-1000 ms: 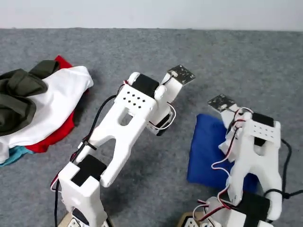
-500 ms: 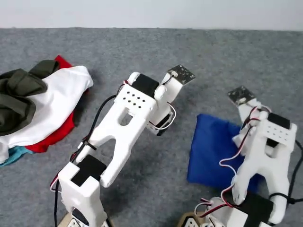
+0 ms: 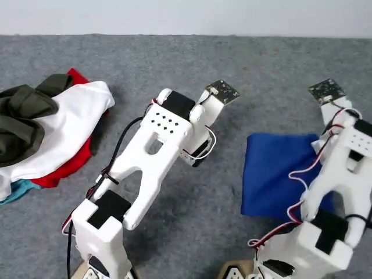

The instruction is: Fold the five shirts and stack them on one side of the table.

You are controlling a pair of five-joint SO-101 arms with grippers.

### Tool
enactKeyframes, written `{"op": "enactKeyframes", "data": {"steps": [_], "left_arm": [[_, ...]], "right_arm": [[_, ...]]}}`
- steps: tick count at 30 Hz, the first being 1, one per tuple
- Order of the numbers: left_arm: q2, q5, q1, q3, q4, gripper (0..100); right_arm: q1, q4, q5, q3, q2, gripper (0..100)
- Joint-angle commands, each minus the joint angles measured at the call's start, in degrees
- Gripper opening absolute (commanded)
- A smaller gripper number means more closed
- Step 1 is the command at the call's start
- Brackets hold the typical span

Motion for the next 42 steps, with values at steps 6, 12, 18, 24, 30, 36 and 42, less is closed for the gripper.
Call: {"op": "enactKeyframes", "data": {"steps": [6, 12, 18, 24, 30, 36, 42], "left_arm": [[-3.43, 0.70, 0.09, -0.04, 1.49, 13], [-3.43, 0.70, 0.09, -0.04, 1.49, 13], [-3.43, 0.70, 0.09, -0.04, 1.49, 13], [-3.43, 0.70, 0.09, -0.04, 1.49, 13], [-3.43, 0.70, 0.09, 3.47, 1.49, 13], [-3.43, 0.70, 0.09, 6.81, 1.49, 13], [-3.69, 0.70, 0.09, 6.73, 1.41, 13]], "right_arm": [[1.36, 5.49, -13.54, -11.69, -0.04, 27.1], [4.09, 24.92, -32.09, -14.59, 2.07, 27.1], [4.09, 28.53, -35.16, -9.32, 10.24, 27.0], [5.67, 24.22, -33.23, -11.25, 20.44, 27.0], [5.41, 24.48, -26.81, -19.96, 28.62, 26.8], [4.62, 26.07, -21.54, -25.76, 33.45, 5.1], [4.35, 25.54, -19.34, -30.59, 33.80, 0.9]]}}
